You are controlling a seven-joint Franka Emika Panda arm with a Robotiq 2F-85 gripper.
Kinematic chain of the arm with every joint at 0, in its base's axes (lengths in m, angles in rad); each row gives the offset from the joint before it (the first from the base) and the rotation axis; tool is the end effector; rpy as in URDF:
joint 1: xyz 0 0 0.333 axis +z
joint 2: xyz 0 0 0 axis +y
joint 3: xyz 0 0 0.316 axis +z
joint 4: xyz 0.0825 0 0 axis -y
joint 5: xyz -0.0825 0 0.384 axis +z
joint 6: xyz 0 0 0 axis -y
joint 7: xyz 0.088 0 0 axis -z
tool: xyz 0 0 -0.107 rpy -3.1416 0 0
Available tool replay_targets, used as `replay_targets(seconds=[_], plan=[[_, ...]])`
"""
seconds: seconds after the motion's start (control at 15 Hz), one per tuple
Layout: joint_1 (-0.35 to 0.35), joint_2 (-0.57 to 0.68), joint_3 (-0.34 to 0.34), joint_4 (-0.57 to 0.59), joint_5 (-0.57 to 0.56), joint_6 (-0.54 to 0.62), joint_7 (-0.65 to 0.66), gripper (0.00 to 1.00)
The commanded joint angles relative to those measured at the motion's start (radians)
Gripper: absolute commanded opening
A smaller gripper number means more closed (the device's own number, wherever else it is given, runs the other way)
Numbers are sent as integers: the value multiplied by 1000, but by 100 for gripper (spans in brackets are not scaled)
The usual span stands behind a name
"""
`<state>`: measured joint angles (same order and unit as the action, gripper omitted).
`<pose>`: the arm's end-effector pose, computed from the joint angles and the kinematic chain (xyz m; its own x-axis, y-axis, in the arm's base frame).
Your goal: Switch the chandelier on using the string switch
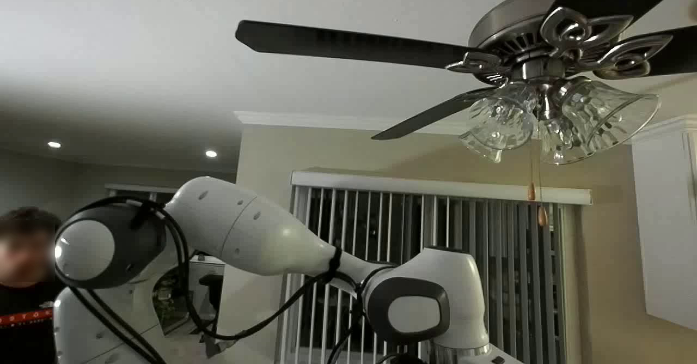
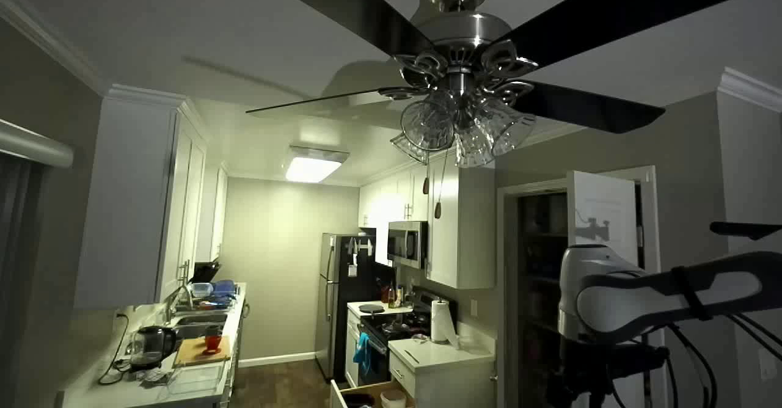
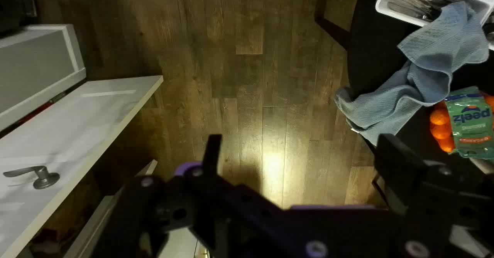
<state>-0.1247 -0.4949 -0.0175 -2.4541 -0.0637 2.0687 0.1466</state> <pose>0.4037 -0.0616 0.4845 0.9606 -0.2533 0.1148 -0.2586 -0.9654 0.0342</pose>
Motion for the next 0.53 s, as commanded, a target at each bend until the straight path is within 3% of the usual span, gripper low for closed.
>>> replay_targets(seconds=[0.0,0.33,0.47], plan=[[5,0,-5,2,-3,-3,2,100],[5,0,-5,2,-3,-3,2,100],[45,-36,1,-12,37,-2,-30,100]])
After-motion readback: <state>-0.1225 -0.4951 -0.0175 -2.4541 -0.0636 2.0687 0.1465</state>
